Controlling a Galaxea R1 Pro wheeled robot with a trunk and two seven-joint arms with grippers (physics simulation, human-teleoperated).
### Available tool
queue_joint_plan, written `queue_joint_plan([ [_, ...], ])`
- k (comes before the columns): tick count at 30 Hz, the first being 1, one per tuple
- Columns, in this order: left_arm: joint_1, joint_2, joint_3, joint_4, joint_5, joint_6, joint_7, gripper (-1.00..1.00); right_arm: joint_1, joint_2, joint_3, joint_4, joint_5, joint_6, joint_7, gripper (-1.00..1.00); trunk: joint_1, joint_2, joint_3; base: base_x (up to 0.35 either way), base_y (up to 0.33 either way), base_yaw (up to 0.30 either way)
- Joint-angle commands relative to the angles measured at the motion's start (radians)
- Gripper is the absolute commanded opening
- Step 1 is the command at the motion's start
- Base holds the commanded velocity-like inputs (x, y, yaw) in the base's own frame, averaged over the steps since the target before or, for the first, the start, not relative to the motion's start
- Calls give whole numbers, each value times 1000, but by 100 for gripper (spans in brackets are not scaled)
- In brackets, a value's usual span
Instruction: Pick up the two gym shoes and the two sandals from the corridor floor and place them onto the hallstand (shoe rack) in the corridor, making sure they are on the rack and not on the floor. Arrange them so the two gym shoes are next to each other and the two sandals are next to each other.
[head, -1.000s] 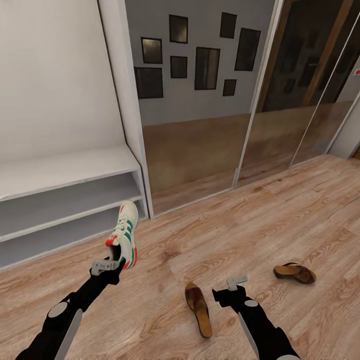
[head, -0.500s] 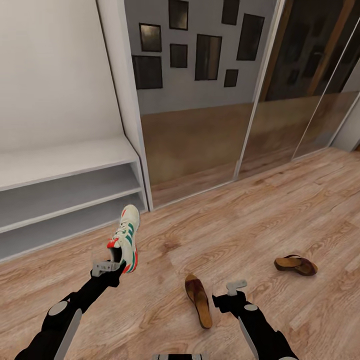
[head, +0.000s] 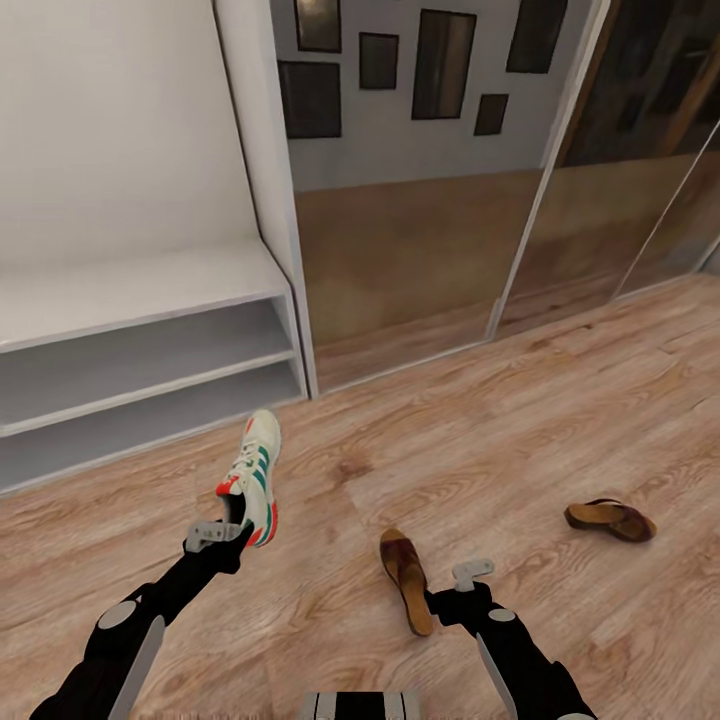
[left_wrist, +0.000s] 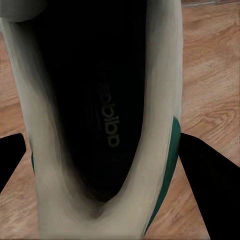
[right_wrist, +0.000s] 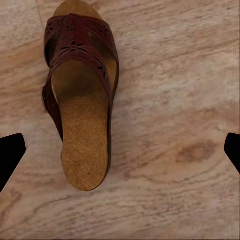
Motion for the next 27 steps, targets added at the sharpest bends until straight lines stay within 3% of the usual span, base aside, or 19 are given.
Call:
queue_joint_plan([
  [1,-1,1,2,-4,11,10,-5,-100,0,1,-5,-2,10,5,7,100,0,-1,-6,0,0,165],
  [17,1,2,1,-22,12,13,-5,-100,0,1,-5,-3,10,6,7,100,7,-4,-89,0,0,175],
  [27,1,2,1,-22,12,13,-5,-100,0,1,-5,-3,10,6,7,100,12,-7,-142,0,0,95],
])
